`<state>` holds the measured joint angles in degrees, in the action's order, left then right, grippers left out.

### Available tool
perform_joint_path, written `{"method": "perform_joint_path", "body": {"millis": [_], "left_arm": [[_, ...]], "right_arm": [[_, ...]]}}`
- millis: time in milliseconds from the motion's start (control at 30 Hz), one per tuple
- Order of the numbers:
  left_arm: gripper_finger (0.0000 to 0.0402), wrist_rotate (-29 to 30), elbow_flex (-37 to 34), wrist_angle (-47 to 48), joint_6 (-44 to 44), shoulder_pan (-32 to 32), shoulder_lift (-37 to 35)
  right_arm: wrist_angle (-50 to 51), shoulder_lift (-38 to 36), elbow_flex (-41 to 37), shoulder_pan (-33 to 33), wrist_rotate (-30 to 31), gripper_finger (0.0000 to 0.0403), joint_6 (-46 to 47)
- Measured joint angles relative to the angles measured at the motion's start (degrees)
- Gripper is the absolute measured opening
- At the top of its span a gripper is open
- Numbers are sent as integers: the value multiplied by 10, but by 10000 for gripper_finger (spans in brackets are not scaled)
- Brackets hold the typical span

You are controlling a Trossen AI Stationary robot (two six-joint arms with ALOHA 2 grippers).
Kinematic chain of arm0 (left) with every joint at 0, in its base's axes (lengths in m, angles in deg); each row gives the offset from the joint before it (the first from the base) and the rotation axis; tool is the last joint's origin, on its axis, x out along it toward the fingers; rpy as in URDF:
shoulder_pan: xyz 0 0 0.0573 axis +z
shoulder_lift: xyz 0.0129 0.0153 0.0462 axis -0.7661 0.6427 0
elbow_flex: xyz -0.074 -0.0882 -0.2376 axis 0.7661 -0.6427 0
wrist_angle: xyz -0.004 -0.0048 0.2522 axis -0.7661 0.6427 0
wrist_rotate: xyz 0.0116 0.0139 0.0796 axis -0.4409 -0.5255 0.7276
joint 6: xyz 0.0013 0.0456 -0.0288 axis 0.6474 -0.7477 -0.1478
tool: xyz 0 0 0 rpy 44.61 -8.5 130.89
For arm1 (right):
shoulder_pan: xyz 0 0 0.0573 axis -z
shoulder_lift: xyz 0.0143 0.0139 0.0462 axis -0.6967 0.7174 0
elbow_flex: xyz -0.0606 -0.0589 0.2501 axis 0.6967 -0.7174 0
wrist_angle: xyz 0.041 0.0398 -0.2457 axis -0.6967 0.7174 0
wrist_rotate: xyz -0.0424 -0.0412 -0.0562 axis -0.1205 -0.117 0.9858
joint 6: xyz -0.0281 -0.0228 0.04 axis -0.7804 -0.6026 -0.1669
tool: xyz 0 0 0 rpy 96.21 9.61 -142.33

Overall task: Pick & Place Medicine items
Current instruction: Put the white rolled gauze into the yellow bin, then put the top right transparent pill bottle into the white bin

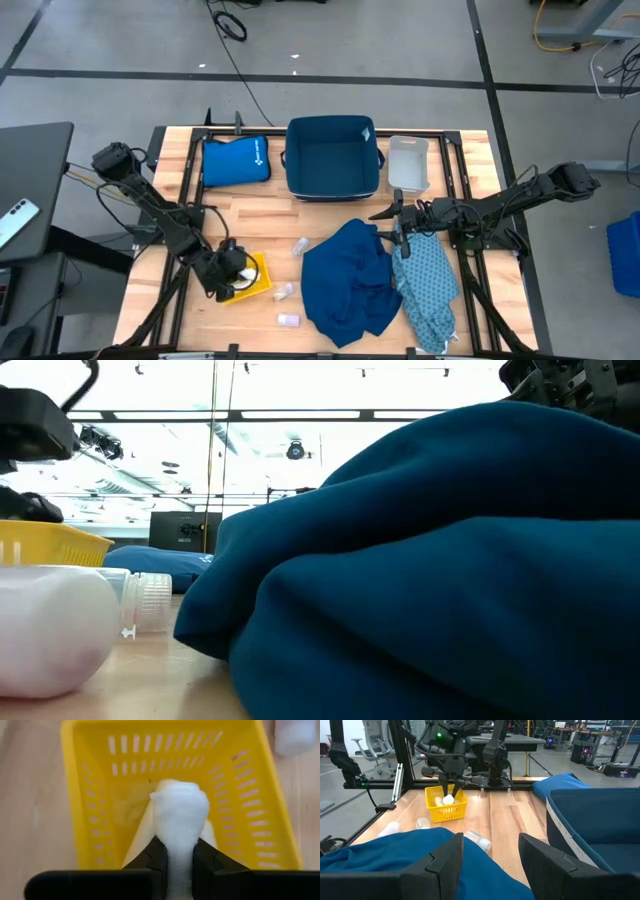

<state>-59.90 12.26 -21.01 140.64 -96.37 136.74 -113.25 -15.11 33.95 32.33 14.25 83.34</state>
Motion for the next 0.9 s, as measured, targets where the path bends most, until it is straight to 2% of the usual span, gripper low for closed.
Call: {"method": "perform_joint_path", "body": {"millis": [100, 267, 400, 500, 633, 800, 900], "left_arm": [[96, -27, 1, 3, -3, 14, -1], [185, -36, 27, 33, -35, 18, 1], [224, -37, 66, 64, -54, 18, 1], [231, -26, 98, 106, -55, 18, 1], [226, 20, 137, 145, -65, 18, 1], [214, 103, 163, 145, -88, 40, 1], [210, 123, 164, 132, -98, 71, 1]], "right_arm": [[0, 0, 0, 0, 0, 199, 0], [0, 0, 0, 0, 0, 199, 0], [0, 0, 0, 0, 0, 199, -1], [2, 0, 0, 0, 0, 199, -5], [9, 0, 0, 0, 11, 199, -17], [10, 0, 2, 0, 31, 199, -37], [12, 0, 14, -2, 30, 199, -46]]}}
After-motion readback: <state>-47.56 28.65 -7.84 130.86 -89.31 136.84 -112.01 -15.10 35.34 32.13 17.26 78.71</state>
